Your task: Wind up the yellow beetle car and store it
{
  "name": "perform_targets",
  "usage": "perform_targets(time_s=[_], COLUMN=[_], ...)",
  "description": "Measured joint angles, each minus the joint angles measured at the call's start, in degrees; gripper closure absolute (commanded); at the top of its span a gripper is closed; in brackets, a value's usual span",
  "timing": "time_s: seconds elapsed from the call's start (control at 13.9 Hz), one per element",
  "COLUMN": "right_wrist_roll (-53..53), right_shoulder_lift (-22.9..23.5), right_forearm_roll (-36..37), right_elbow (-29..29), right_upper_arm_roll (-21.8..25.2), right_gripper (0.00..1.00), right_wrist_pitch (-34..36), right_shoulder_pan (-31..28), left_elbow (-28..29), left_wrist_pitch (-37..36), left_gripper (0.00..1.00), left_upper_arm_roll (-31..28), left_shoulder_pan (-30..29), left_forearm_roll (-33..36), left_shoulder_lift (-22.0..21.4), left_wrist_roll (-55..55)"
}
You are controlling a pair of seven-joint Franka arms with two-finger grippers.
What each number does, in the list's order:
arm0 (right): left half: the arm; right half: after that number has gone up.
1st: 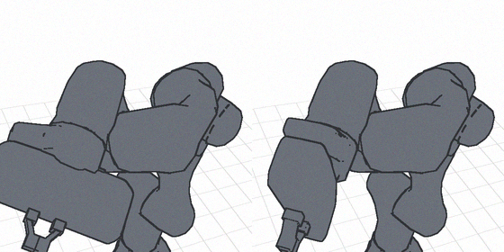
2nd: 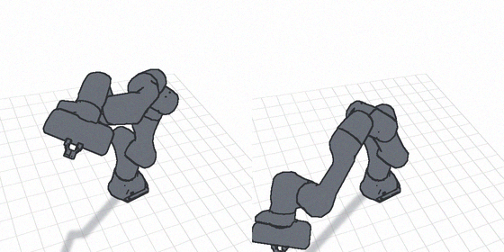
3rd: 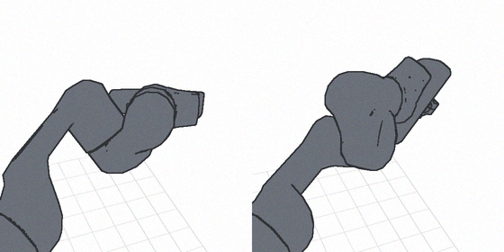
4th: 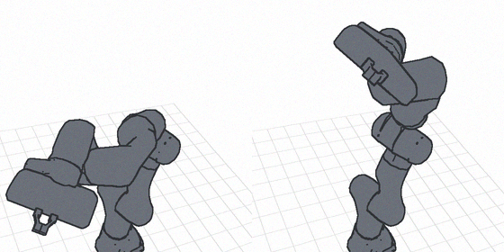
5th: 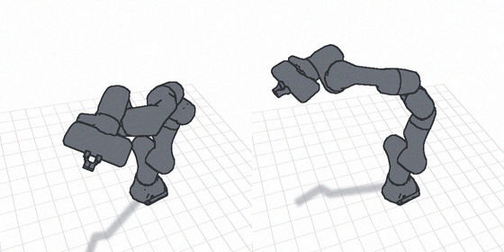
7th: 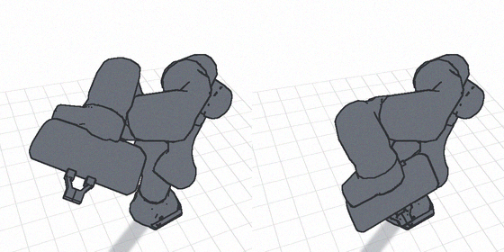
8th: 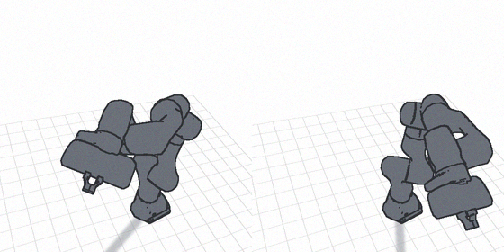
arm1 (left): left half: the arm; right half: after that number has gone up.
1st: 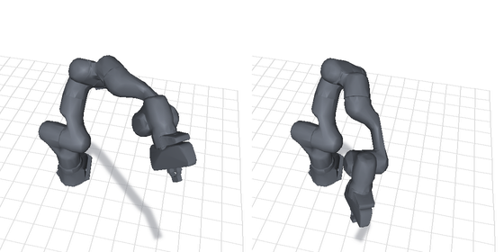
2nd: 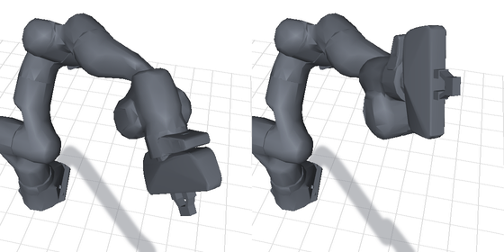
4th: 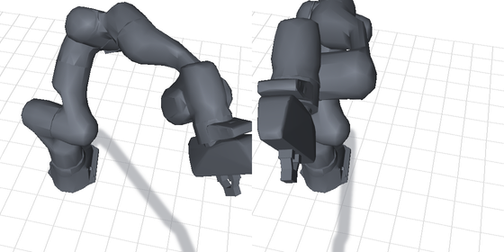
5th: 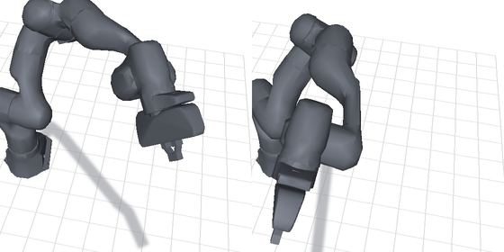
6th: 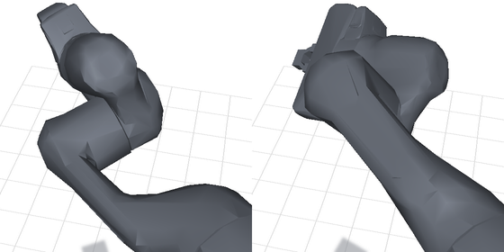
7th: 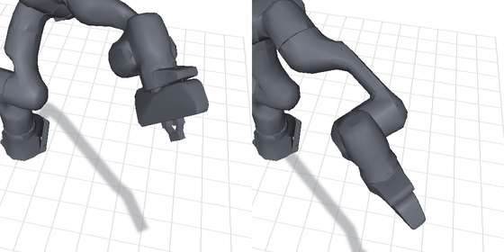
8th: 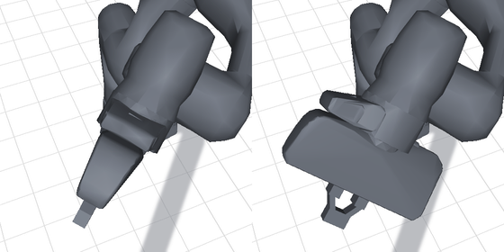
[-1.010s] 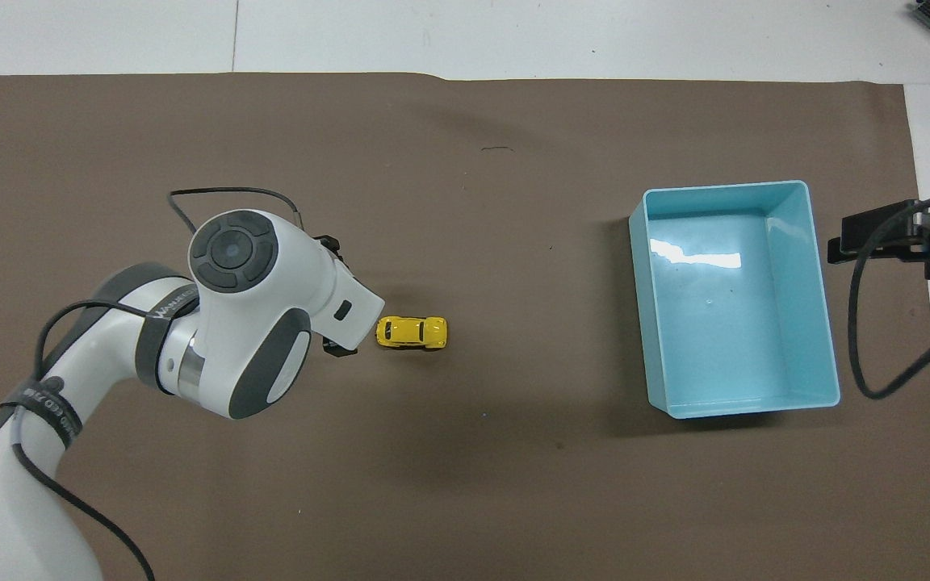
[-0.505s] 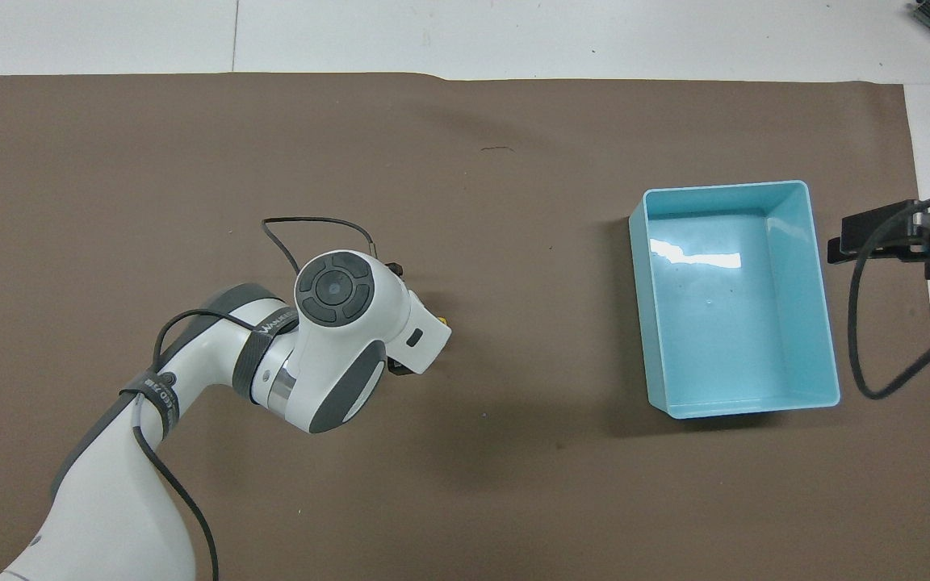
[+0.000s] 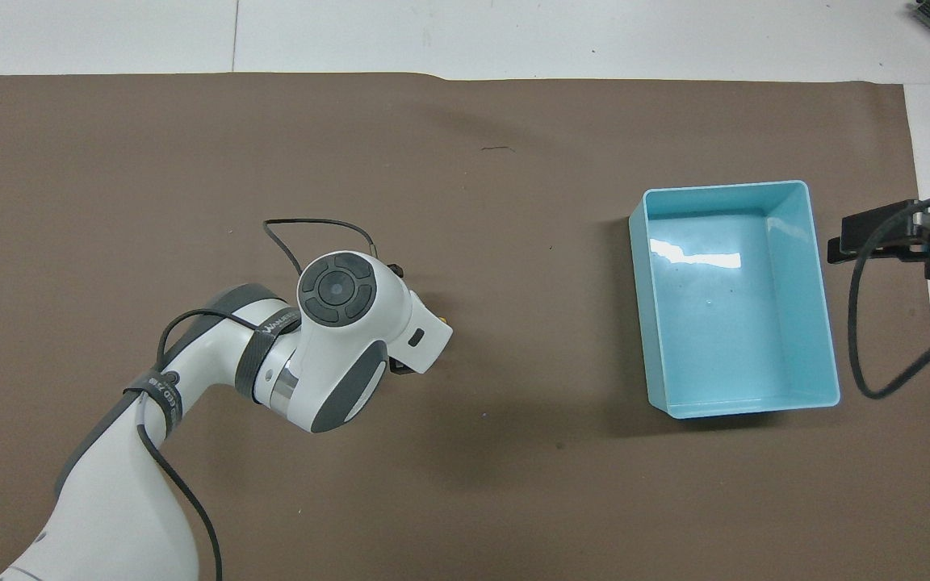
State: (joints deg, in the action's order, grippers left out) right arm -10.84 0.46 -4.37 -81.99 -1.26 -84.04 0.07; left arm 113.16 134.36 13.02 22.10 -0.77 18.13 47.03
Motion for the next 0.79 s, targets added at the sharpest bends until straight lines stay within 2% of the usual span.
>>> perform_targets(time_s=[0.36,0.79], right_wrist_roll=[0.0,0.0], right_shoulder_lift=[0.0,0.0], right_forearm_roll=[0.0,0.0], right_elbow=[0.0,0.0], right_upper_arm_roll=[0.0,0.0], right_gripper=[0.00,0.00], right_wrist_pitch=[0.0,0.0], right_shoulder_pan=[0.0,0.0], left_elbow=[0.9,2.8], left_wrist_pitch=[-0.5,-1.8], left_gripper=[1.00,1.00], left_upper_arm_roll=[-0.2,-0.3], left_shoulder_pan=[-1.6,-7.6], left_forearm_roll=[-0.1,-0.2], left_shoulder_lift=[-0.7,-2.4], left_wrist_roll=[4.5,13.3])
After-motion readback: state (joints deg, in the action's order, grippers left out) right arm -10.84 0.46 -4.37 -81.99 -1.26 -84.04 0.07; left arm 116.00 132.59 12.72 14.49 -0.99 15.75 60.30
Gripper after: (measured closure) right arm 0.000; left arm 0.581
